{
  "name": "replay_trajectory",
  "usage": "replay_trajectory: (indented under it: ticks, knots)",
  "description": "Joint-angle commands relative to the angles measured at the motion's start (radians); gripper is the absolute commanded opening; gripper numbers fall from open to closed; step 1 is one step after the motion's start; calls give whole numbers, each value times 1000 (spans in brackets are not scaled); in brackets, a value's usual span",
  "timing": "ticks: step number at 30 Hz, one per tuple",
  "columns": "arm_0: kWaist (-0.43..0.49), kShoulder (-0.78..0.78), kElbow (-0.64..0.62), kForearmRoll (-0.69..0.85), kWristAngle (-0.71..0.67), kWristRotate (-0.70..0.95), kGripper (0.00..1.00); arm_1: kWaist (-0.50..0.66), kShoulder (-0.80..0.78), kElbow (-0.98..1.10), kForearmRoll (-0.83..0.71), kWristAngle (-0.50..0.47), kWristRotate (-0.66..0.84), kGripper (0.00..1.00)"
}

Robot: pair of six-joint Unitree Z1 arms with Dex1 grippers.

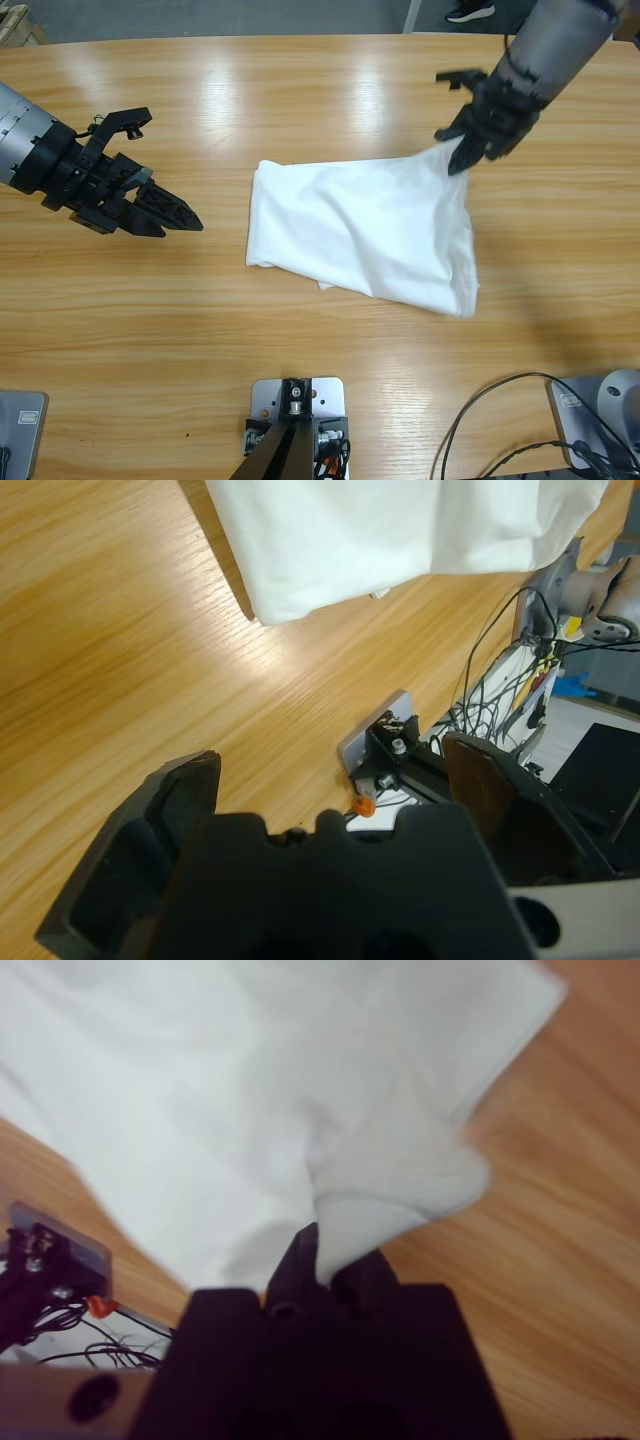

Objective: Fold clothes

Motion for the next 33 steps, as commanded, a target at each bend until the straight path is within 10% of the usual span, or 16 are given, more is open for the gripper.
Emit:
replay_trajectory:
  ticks: [1, 17, 22, 33]
  knots:
    - [10, 53, -9, 10, 11, 13, 858, -19, 34, -164, 116, -8, -53, 0]
    - [17, 79, -41, 22, 11, 21, 858, -37, 180, -156, 164, -15, -52, 0]
    - [18, 81, -45, 30, 11, 24, 858, -69, 203, -178, 167, -18, -53, 977]
    - [18, 80, -49, 41, 11, 22, 858, -96, 131, -212, 214, -120, -53, 1000]
